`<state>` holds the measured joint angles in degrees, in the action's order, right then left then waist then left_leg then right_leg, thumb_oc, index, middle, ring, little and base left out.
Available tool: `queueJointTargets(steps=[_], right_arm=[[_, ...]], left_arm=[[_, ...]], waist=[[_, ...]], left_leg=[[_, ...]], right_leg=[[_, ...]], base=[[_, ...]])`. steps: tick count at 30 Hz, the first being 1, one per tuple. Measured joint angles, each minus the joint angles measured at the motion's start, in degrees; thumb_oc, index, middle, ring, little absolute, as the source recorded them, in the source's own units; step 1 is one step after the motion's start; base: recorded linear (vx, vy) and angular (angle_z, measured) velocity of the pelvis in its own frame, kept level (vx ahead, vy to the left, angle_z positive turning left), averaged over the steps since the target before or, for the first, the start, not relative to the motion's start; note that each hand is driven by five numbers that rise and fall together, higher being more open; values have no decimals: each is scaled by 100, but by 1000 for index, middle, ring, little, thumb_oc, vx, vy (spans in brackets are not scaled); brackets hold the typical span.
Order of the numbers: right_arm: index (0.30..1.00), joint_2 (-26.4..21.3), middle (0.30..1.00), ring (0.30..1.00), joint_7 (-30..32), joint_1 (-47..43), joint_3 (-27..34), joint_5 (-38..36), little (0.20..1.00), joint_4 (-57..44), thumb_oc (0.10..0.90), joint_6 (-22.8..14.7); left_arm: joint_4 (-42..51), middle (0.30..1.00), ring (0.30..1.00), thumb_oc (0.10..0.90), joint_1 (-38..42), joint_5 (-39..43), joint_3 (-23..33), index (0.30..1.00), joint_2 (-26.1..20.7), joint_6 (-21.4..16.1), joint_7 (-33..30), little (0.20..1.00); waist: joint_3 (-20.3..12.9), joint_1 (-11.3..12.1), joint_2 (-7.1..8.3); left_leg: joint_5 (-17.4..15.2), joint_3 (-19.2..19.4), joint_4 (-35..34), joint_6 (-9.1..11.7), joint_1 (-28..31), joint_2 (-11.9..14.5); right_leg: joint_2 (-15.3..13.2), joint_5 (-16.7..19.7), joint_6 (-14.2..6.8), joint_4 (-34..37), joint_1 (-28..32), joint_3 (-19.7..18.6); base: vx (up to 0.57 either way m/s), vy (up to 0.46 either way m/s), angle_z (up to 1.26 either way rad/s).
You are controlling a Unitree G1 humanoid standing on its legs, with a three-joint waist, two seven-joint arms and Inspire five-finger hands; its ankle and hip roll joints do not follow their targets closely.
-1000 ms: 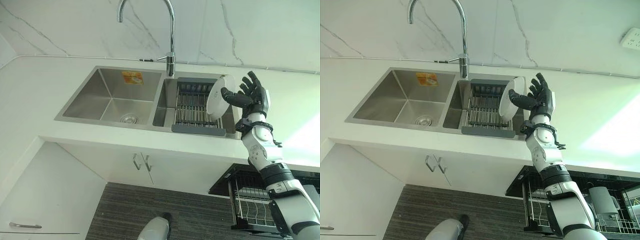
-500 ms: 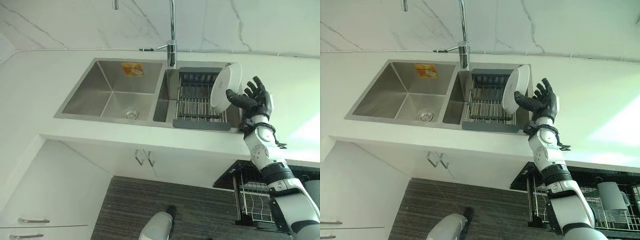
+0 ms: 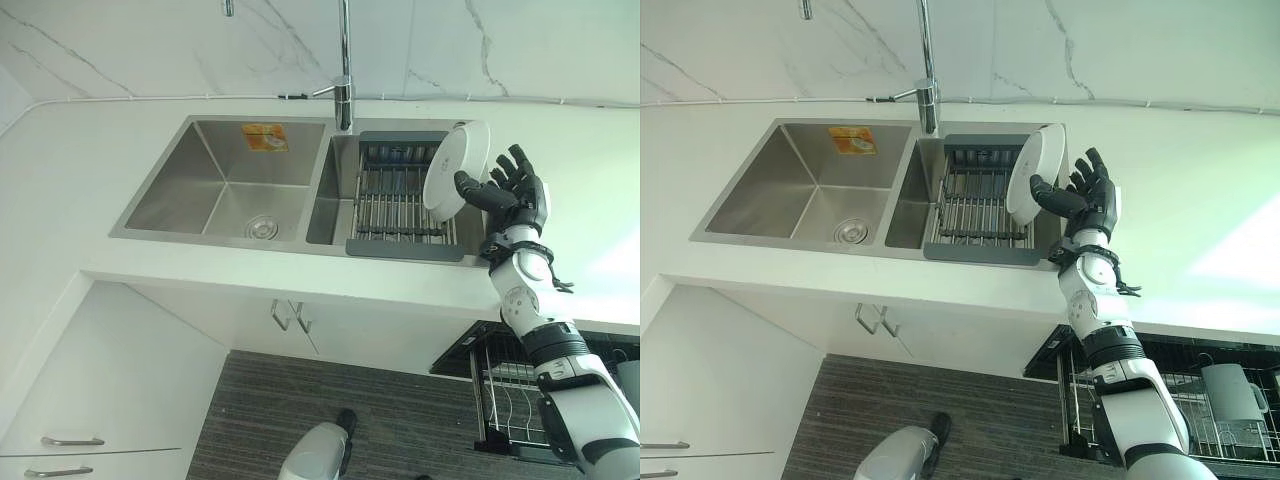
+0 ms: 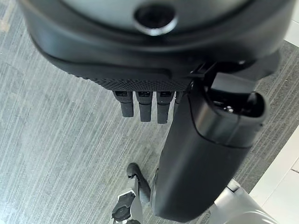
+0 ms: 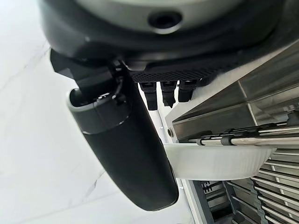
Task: Place the dishes in the dishwasher.
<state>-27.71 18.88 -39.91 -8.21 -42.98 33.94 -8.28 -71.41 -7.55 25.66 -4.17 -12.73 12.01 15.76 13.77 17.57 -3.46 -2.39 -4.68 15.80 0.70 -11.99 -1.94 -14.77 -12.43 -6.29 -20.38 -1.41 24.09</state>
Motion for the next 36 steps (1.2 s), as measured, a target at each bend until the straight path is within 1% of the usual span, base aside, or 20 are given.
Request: queueJointTargets(steps=[3,7,8,9,15,18,20,22,24,26,28,30,35,36], right_arm=[[900,36,900,900,-26,0,-6,-8,900,0,800,12],[900,41,900,900,-229,0,-13,-51,900,-1,800,83],[521,41,521,521,-266,0,-27,-51,521,-5,547,112],[300,42,300,300,-314,0,-47,-55,300,-5,400,128],[300,44,300,300,-714,0,-128,-225,300,-6,400,284],[300,42,300,300,-808,-6,-143,-246,300,-18,400,327],[300,28,300,300,-1004,-21,-204,-288,300,-36,400,445],[300,43,300,300,-1047,-25,-289,-295,300,-40,400,536],[300,40,300,300,-1042,-25,-318,10,300,-39,400,566],[300,-25,300,300,-1016,-44,-377,726,300,-39,400,548],[300,-172,300,300,-1004,-143,-540,1123,300,-51,400,521],[300,-252,300,300,-965,-157,-568,1156,300,-51,400,514],[300,-242,300,300,-764,-156,-568,1123,300,-50,400,496],[300,-242,300,300,-755,-156,-568,938,300,-50,400,458]], left_arm=[[-10,900,900,800,1,-12,5,900,0,1,-1,900],[-11,900,900,800,7,-90,50,900,-1,-2,0,900],[-11,900,900,800,9,-129,49,900,-1,-1,0,900],[-11,900,900,800,9,-128,50,900,-1,-1,0,900],[-10,900,900,800,13,-128,50,900,-2,0,-1,900],[-11,900,900,800,14,-128,50,900,-2,3,-4,900],[-14,900,900,800,14,-130,49,900,-6,6,-7,900],[-4,900,900,800,36,-128,51,900,-6,3,-8,900],[-5,900,900,800,45,-129,50,900,-6,4,-8,900],[-6,900,900,800,32,-136,97,900,-7,15,-10,900],[-1,900,900,800,27,-167,122,900,-20,14,-15,900],[0,900,900,800,34,-172,126,900,-38,12,-14,900],[-2,900,900,800,37,-173,125,900,-40,10,-14,900],[-8,900,900,800,36,-174,168,900,-43,7,-13,900]], waist=[[2,-1,36],[1,11,76],[1,11,80],[1,12,82],[0,30,84],[-1,56,85],[-3,59,93],[-3,114,93],[-2,148,94],[-2,180,97],[-2,190,101],[-1,190,111],[-1,172,112],[-1,168,112]], left_leg=[[1,2,3,-1,6,2],[1,-3,14,-1,6,2],[1,-3,17,-1,6,2],[1,-2,22,-2,6,3],[1,-2,28,-1,8,5],[1,-2,30,-2,8,4],[1,-2,30,-2,8,4],[2,-3,30,-3,8,4],[3,-4,30,-3,7,2],[4,-9,31,-5,1,-5],[6,-25,29,-2,-2,-8],[11,-40,25,0,-2,-9],[13,-43,21,-2,-6,-11],[17,-45,12,0,-6,-10]], right_leg=[[1,1,0,-1,7,-1],[2,1,0,-5,8,-2],[2,1,0,-6,8,-2],[1,1,1,-8,8,-4],[2,1,1,-17,8,-7],[1,1,1,-17,10,-6],[1,1,1,-17,10,-6],[1,1,1,-19,10,-5],[-1,1,1,-20,10,-4],[-8,1,0,-23,11,1],[-8,1,0,-27,12,11],[-3,1,1,-27,15,18],[-4,1,1,-27,13,18],[-3,1,1,-26,9,19]], base=[[10,-8,0],[0,0,0],[0,0,0],[0,0,0],[0,0,0],[0,0,0],[0,0,0],[0,0,0],[0,0,0],[0,0,0],[0,0,0],[-5,2,2],[-23,1,0],[-80,-26,0]])
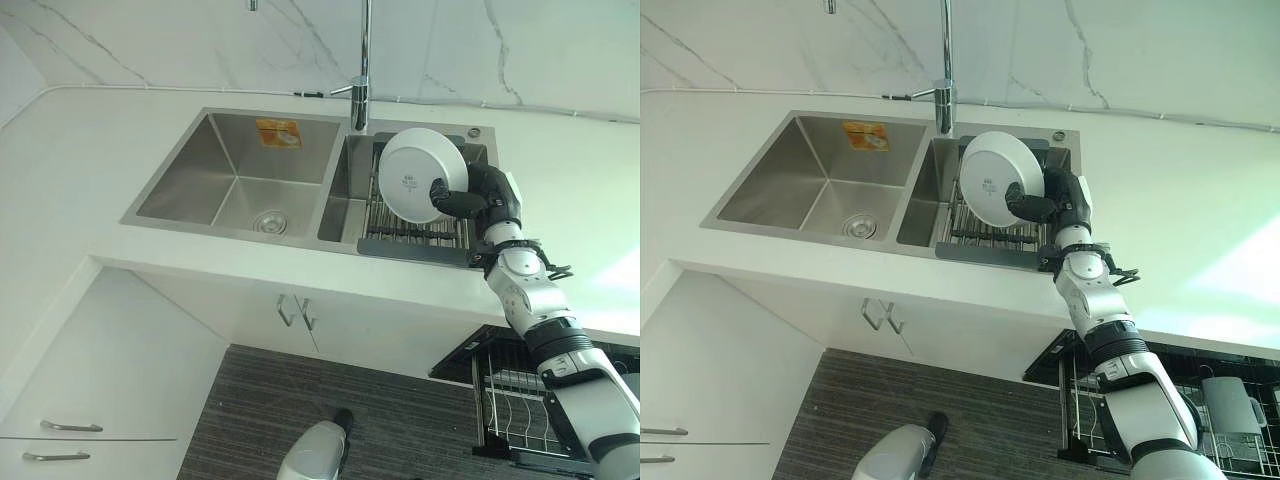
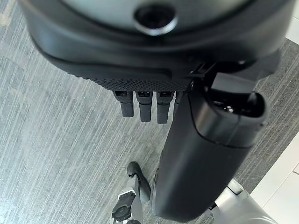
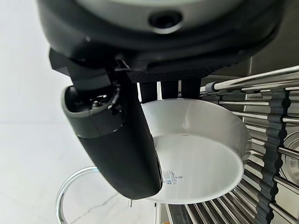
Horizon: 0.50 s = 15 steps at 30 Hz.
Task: Place the dishes in the dishwasher.
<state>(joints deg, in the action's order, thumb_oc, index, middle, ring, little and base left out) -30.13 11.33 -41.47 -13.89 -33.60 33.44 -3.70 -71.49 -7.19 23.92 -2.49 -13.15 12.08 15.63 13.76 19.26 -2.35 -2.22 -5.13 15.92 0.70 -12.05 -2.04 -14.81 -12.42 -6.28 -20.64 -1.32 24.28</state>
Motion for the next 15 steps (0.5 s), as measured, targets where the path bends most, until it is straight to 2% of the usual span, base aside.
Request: queueJointTargets(steps=[1,2,3,4,5,6,7,8,9,10,11,13,15], right_arm=[[300,2,300,300,3,0,0,-98,300,0,400,-24],[300,77,300,300,-43,18,30,-556,300,-1,400,-107],[300,471,300,300,-100,171,170,-1501,300,-280,400,-397],[300,627,300,300,-101,179,168,-1726,300,-570,400,-491],[300,898,300,300,11,349,244,-1772,300,-1287,400,-568],[300,1311,300,300,264,791,218,-1375,300,-2842,400,-760],[300,1180,300,300,329,1012,72,-705,300,-4102,400,-1321],[300,887,300,300,478,908,202,-284,300,-4650,400,-1918],[300,543,300,300,902,900,621,76,300,-5253,400,-2459],[300,367,300,300,1239,954,1176,229,300,-5592,400,-2885],[300,194,300,300,1601,1120,1649,507,300,-5648,400,-3203],[300,46,300,300,2034,1493,2096,831,300,-5628,400,-3392],[300,-413,300,300,2238,2791,2810,1182,300,-5533,400,-3410]], left_arm=[[1,900,900,800,0,0,0,900,-5,-2,0,900],[-15,900,900,800,3,0,-6,900,-6,-16,0,900],[-112,900,900,800,44,-1,23,900,-2,-107,5,900],[-115,900,900,800,61,-1,49,900,-6,-118,5,900],[-153,900,900,800,182,-5,157,900,7,-118,4,900],[-322,900,900,800,300,-50,453,900,47,-91,1,900],[-305,900,900,800,385,-54,676,900,81,-135,6,900],[-129,900,900,800,461,-67,683,900,58,-213,-17,900],[-292,900,900,800,281,-166,606,900,-138,-196,-49,900],[-338,900,900,800,216,-161,554,900,-153,-180,-102,900],[-469,900,900,800,142,-165,465,900,-114,-160,-167,900],[-592,900,900,800,107,-159,434,900,-23,-115,-201,900],[-606,900,900,800,9,-155,457,900,6,-120,-321,900]], waist=[[0,-2,0],[-4,-34,8],[-6,-79,22],[-7,-155,22],[-13,-270,38],[-12,-397,58],[-15,-510,74],[-51,-677,143],[-303,-881,350],[-463,-1198,460],[-632,-1387,456],[-817,-1660,442],[-920,-1786,429]], left_leg=[[4,-1,-5,0,0,1],[43,-3,-8,3,6,6],[63,-3,-27,24,9,40],[72,-5,-36,39,11,68],[102,58,-36,48,27,135],[102,248,-27,46,75,234],[79,373,-41,80,183,313],[44,496,-105,135,360,410],[-46,707,-131,195,433,517],[-67,832,-122,232,460,611],[-86,990,-131,249,472,674],[-123,1164,-120,273,512,773],[-138,1261,-151,284,533,840]], right_leg=[[2,0,0,2,-1,0],[6,1,1,5,-2,1],[40,4,6,20,-9,2],[60,5,13,20,-11,2],[58,-11,19,15,-9,13],[60,-12,-18,1,-48,-7],[94,40,33,-5,-22,-61],[149,4,39,-13,5,-170],[245,-36,116,-88,-92,-427],[316,-35,164,-129,-198,-583],[368,-37,180,-179,-314,-746],[469,-12,206,-189,-418,-960],[554,-10,212,-190,-485,-1101]], base=[[-95,-39,0],[-116,-52,-1],[-183,-101,-2],[-219,-136,-4],[-208,-141,-28],[-114,-131,-57],[-66,-115,-76],[-82,-126,-97],[-72,-98,-96],[-65,-99,-103],[-22,-100,-80],[19,-84,-60],[14,-46,-39]])
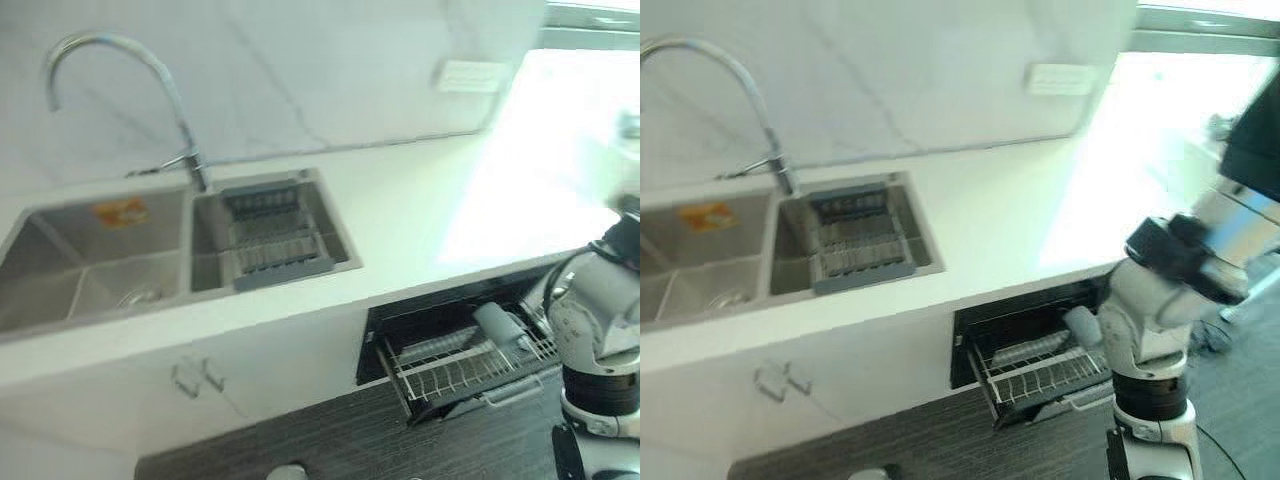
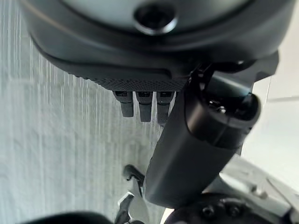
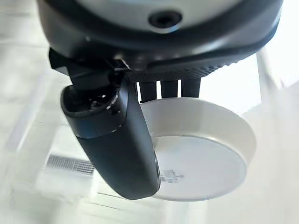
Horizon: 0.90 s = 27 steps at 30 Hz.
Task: Place the dishes in the dishwasher.
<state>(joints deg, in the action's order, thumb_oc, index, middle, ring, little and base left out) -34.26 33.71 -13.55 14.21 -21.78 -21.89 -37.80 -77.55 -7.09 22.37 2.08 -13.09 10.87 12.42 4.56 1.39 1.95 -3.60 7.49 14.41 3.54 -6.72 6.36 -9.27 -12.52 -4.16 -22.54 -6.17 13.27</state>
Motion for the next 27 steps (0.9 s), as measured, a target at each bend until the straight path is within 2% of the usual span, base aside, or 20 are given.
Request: queueJointTargets(steps=[2,3,5,7,9,10,13,14,18,19,21,23,27], right_arm=[[300,7,300,300,10,795,248,7,300,410,400,133],[300,51,300,300,5,1300,370,-79,300,767,400,137],[300,195,300,300,-112,1937,524,-136,300,1371,400,393],[300,471,300,300,-165,2086,554,-434,300,2064,400,730],[300,613,300,300,-358,2441,677,-520,300,2691,400,732],[300,642,300,300,-513,2547,685,-593,300,2909,400,787],[300,684,300,300,-678,2600,722,-836,300,3127,400,856],[300,853,300,300,-910,2602,703,-998,300,3226,400,891],[300,987,300,300,-1231,2353,134,-989,300,3594,400,984],[300,1097,300,300,-1386,2241,-286,-882,300,3621,400,1068],[300,1132,300,300,-1639,2181,-761,-684,300,3867,400,1166],[300,1136,300,300,-1813,2154,-1012,-447,300,4120,400,1258],[300,1014,300,300,-1866,1855,-1299,406,300,4228,400,1299]], left_arm=[[-3,900,900,800,-129,113,44,900,76,11,-95,900],[-2,900,900,800,-137,145,47,900,88,22,-146,900],[19,900,900,800,-189,202,63,900,118,32,-198,900],[52,900,900,800,-259,213,219,900,188,50,-224,900],[108,900,900,800,-279,214,276,900,202,128,-306,900],[119,900,900,800,-307,217,273,900,199,205,-312,900],[136,900,900,800,-346,214,245,900,193,288,-326,900],[141,900,900,800,-384,212,191,900,188,299,-333,900],[307,900,900,800,-388,218,32,900,166,296,-350,900],[394,900,900,800,-369,218,24,900,194,301,-363,900],[458,900,900,800,-328,224,24,900,233,306,-435,900],[583,900,900,800,-323,224,20,900,233,325,-469,900],[644,900,900,800,-295,215,37,900,236,408,-476,900]], waist=[[-37,-252,-5],[-60,-296,-42],[-43,-358,1],[-45,-495,-31],[-46,-506,-39],[-42,-618,-37],[-33,-737,-46],[-14,-791,-61],[109,-709,-64],[243,-645,-110],[285,-495,-146],[312,-298,-144],[402,-166,-120]], left_leg=[[-5,155,-31,19,-3,95],[23,160,-63,45,-21,111],[47,242,-137,50,-10,131],[77,366,-186,43,2,146],[91,489,-268,53,67,160],[113,549,-297,88,100,158],[117,679,-373,94,225,151],[38,680,-372,83,320,154],[-16,775,-373,28,384,147],[-16,778,-367,26,383,140],[-12,761,-372,20,379,121],[-12,721,-376,15,372,102],[12,605,-359,-5,366,32]], right_leg=[[95,54,43,-25,-183,-200],[112,59,39,-30,-209,-204],[145,59,40,-40,-302,-289],[171,100,62,-58,-421,-389],[202,106,68,-48,-457,-499],[219,113,65,-33,-470,-563],[242,139,75,-13,-478,-695],[279,182,69,18,-465,-838],[232,215,32,14,-458,-842],[187,237,8,10,-458,-810],[162,245,7,6,-452,-787],[131,242,9,8,-433,-739],[52,237,1,45,-335,-608]], base=[[0,-39,-51],[2,-37,-31],[-3,-31,-20],[-7,-26,-31],[-11,-7,-30],[-8,5,-34],[19,5,-44],[28,0,-40],[15,-1,-20],[0,0,0],[30,-6,4],[19,-8,13],[26,-19,18]])
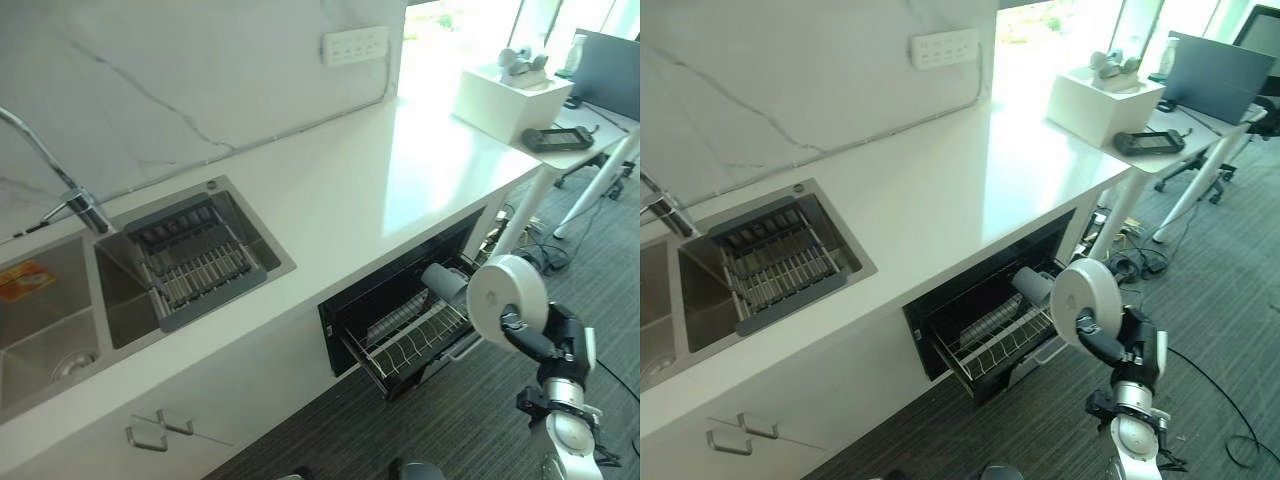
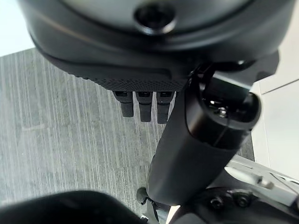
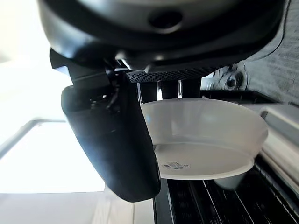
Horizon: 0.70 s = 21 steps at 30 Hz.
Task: Place the dishes in the dishwasher.
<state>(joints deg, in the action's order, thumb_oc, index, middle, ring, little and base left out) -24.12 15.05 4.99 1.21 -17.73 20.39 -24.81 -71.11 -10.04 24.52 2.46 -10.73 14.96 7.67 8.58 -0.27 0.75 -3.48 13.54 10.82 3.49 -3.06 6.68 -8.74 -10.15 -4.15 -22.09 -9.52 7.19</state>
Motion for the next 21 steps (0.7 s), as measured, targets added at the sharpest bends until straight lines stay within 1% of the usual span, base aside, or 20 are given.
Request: queueJointTargets(steps=[1,2,5,8,9,14,15,16,19,21], right_arm=[[300,-99,300,300,-1,-71,-53,187,300,0,400,0],[300,-221,300,300,52,-258,-61,475,300,-2,400,-1],[300,-468,300,300,306,-447,-45,882,300,-38,400,-6],[300,-764,300,300,375,-522,-43,1208,300,-97,400,-22],[300,-862,300,300,375,-520,-43,1372,300,-98,400,-22],[300,-1339,300,300,363,-517,-107,2436,300,-99,400,-23],[300,-1517,300,300,326,-516,-121,2850,300,-99,400,-23],[300,-1595,300,300,281,-516,-147,2959,300,-99,400,-23],[300,-2042,300,300,170,-517,-406,3424,300,-93,400,-41],[300,-2131,300,300,115,-534,-549,3630,300,11,400,-162]], left_arm=[[1,900,900,800,42,-1,8,900,-15,0,-1,900],[16,900,900,800,55,-7,9,900,-52,1,0,900],[92,900,900,800,38,-8,15,900,-84,3,9,900],[92,900,900,800,40,-19,27,900,-91,5,11,900],[91,900,900,800,44,-42,67,900,-91,10,26,900],[96,900,900,800,51,-183,141,900,-107,15,68,900],[94,900,900,800,59,-258,203,900,-126,24,93,900],[95,900,900,800,63,-269,221,900,-141,25,116,900],[98,900,900,800,135,-304,221,900,-196,114,166,900],[96,900,900,800,166,-343,221,900,-205,135,171,900]], waist=[[11,61,16],[34,177,39],[68,250,97],[75,257,99],[76,218,96],[76,215,89],[74,214,82],[75,215,78],[84,216,61],[88,250,68]], left_leg=[[0,-16,-5,-1,-1,-4],[-1,-77,-10,-2,-9,-11],[9,-152,-14,12,-20,-20],[11,-195,-15,8,-16,-51],[8,-244,-15,4,-17,-72],[1,-290,-1,-8,-63,-88],[5,-314,1,-7,-74,-88],[5,-326,-1,-6,-78,-88],[3,-407,-4,-9,-112,-89],[3,-451,-2,-20,-140,-88]], right_leg=[[-12,-4,-5,10,18,22],[-27,-9,-8,34,68,94],[-35,-10,-5,77,123,171],[-68,-2,6,110,197,218],[-91,-5,1,111,206,261],[-116,-9,-6,117,220,305],[-116,-9,-6,117,221,326],[-116,-10,-6,117,224,337],[-122,-18,-13,125,231,417],[-122,-62,-50,115,232,448]], base=[[21,-31,15],[17,-28,23],[11,-8,17],[18,5,8],[15,2,17],[15,-13,6],[22,-36,7],[19,-37,8],[17,-31,12],[22,-32,11]])
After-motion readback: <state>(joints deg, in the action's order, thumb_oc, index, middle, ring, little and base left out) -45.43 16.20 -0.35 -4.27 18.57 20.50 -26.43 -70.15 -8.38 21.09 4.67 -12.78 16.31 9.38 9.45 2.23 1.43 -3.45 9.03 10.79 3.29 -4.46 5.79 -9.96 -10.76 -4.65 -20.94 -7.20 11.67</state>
